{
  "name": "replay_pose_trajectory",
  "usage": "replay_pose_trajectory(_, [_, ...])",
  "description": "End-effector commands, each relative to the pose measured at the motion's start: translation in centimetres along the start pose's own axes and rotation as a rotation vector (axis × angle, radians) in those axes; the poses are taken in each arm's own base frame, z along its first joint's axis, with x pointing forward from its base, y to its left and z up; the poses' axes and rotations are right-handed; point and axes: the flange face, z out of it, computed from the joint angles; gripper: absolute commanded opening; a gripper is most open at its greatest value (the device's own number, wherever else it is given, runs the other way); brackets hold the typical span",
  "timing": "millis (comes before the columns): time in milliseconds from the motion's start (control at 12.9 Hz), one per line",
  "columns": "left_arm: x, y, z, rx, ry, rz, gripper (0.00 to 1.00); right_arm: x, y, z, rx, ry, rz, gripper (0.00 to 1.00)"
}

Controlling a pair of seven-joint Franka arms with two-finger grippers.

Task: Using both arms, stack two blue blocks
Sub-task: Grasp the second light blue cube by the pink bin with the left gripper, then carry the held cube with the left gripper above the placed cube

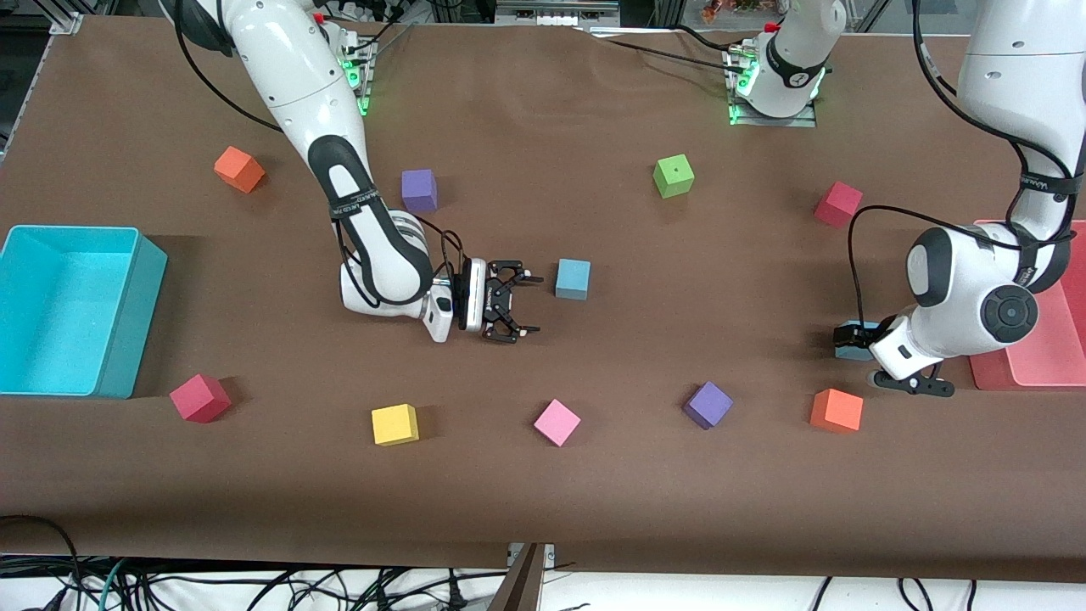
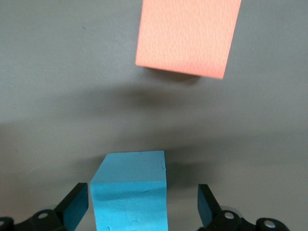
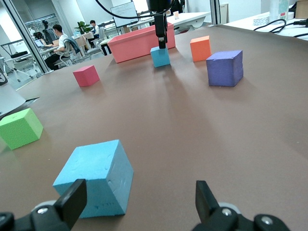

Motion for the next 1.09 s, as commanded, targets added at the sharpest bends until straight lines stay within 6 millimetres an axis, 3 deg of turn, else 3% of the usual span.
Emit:
replay_pose_trajectory(0, [-0.5,-0.7,1.2,0.013,-0.015,0.029,1.00,-0.8,-0.6,0.7,-0.001,0.031,-0.017,1.00])
replay_pose_trajectory(155, [-0.5,-0.9,2.3,0.054,-0.033,0.065,1.00,-1.0,-0.9,1.0,0.006,0.032,-0.021,1.00])
replay_pose_trajectory(855, [-0.6,-0.8,2.5,0.051,-0.046,0.052,0.98,-2.8,-2.2,1.3,0.014,0.061,-0.042,1.00])
replay_pose_trajectory(1010, [-0.6,-0.8,2.5,0.051,-0.047,0.055,0.80,-2.7,-2.3,1.3,0.012,0.065,-0.042,1.00])
